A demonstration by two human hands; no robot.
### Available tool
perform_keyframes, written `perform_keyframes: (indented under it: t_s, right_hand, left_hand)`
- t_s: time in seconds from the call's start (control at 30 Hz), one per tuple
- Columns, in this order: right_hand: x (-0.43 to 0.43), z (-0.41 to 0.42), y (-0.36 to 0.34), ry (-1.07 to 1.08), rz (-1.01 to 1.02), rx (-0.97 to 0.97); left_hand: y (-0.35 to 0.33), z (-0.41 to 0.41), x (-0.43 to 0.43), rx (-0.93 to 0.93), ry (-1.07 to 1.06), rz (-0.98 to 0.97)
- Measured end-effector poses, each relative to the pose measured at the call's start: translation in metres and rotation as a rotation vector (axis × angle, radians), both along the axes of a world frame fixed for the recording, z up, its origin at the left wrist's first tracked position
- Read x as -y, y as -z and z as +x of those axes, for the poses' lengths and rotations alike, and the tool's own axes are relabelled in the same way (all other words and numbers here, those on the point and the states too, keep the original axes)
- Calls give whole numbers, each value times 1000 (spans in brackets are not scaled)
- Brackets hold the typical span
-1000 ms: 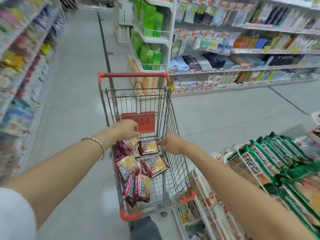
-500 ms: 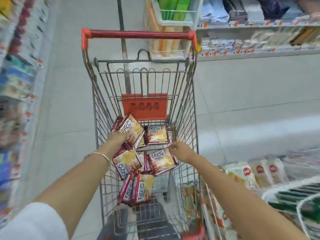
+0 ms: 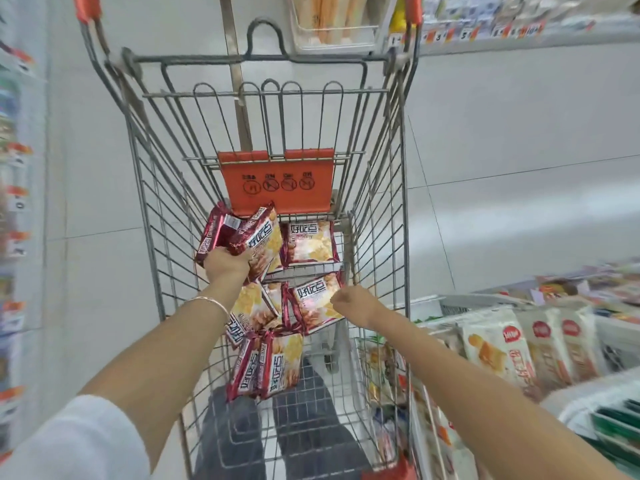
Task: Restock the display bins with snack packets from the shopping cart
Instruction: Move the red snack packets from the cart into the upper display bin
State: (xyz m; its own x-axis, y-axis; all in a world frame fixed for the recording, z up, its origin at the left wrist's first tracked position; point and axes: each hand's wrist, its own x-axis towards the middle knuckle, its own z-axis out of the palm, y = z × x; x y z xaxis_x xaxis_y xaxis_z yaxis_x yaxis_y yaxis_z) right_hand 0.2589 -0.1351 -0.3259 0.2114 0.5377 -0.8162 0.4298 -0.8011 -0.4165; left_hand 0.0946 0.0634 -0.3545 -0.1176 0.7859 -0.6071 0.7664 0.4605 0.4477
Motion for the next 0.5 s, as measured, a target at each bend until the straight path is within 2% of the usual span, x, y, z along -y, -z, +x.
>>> perform_keyframes:
  t_s: [0.1,0.23,0.3,0.4,0.5]
  right_hand:
    - [2,-2,12,1,-58,27]
    - [-1,-4,27,54,-135,95]
    - [0,-5,45,170,-121,123]
    - [3,-13,79,343,-112,139]
    - [4,-19,114,361,-128,168]
  left_hand:
    - [-17,7,6,110,97,99]
    - [-69,15,25,396,48,115]
    - [-76,8,29,407,76,176]
    - [-68,-8,33,434,-10,123]
    - [-55,-21,42,421,-59,80]
